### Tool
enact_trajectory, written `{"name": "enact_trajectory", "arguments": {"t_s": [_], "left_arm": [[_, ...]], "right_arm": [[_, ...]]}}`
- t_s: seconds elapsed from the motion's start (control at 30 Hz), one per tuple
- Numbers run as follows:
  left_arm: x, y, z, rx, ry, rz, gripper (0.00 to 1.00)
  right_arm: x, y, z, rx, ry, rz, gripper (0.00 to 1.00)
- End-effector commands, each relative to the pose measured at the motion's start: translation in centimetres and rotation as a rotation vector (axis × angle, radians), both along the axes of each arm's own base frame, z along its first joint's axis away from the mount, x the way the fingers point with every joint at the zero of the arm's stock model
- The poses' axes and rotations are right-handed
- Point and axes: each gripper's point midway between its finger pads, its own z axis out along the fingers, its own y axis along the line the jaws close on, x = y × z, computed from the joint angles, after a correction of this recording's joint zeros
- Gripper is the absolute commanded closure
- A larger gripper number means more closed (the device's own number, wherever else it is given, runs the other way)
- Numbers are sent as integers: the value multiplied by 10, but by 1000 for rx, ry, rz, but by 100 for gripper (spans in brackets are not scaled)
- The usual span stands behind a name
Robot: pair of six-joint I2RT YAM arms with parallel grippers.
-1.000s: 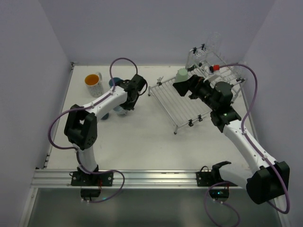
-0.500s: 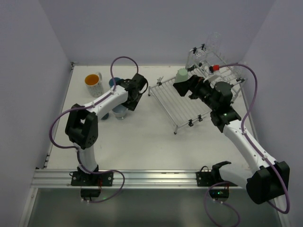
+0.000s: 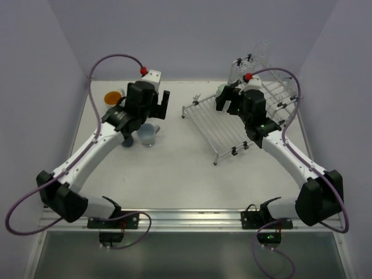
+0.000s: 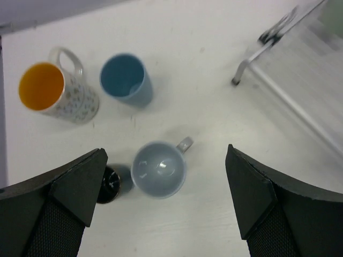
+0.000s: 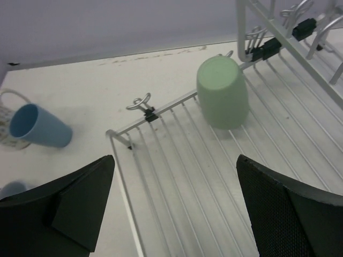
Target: Unload the cups from the dish rack
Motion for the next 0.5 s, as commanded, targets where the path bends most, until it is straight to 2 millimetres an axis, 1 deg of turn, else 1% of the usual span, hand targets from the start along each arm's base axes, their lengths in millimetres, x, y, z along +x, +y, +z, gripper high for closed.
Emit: {"name": "enact_trajectory", "arguments": {"t_s": [0.0, 0.03, 0.07, 0.1, 0.13, 0.17, 0.2, 0.23, 0.27, 0.3, 0.33, 0.37, 0.4, 0.43, 0.47], "left_arm": [[-9, -23, 102, -310, -339, -113, 0], [-18, -30, 114, -361, -361, -165, 0], [-29, -29, 134, -404, -408, -188, 0], [-36, -33, 138, -426, -408, -228, 0], [-42, -35, 141, -442, -411, -251, 0], [-52, -32, 150, -464, -432, -269, 0], [-59, -36, 143, -473, -413, -305, 0], [-64, -36, 142, -487, -416, -316, 0], [-75, -31, 150, -509, -446, -325, 0], [-79, -32, 138, -511, -428, -334, 0], [-83, -31, 136, -523, -429, -337, 0], [-92, -26, 142, -541, -462, -347, 0], [-95, -27, 130, -540, -444, -355, 0], [-99, -26, 128, -552, -447, -361, 0], [-105, -24, 131, -565, -470, -370, 0]], "right_arm": [[28, -23, 11, -144, -50, -156, 1], [33, -24, 9, -157, -45, -171, 1], [38, -27, 9, -169, -43, -200, 1], [47, -23, 9, -179, -52, -206, 1], [51, -22, 8, -187, -54, -215, 1], [56, -24, 7, -201, -52, -239, 1], [62, -22, 14, -207, -70, -247, 1], [71, -20, 3, -229, -50, -254, 1], [75, -20, 2, -241, -45, -265, 1], [81, -21, 9, -246, -57, -288, 1], [88, -20, -1, -260, -41, -294, 1], [92, -19, -3, -266, -35, -300, 1], [98, -19, 2, -272, -39, -313, 1], [105, -17, -11, -292, -18, -313, 1], [109, -16, -16, -301, -8, -315, 1]]}}
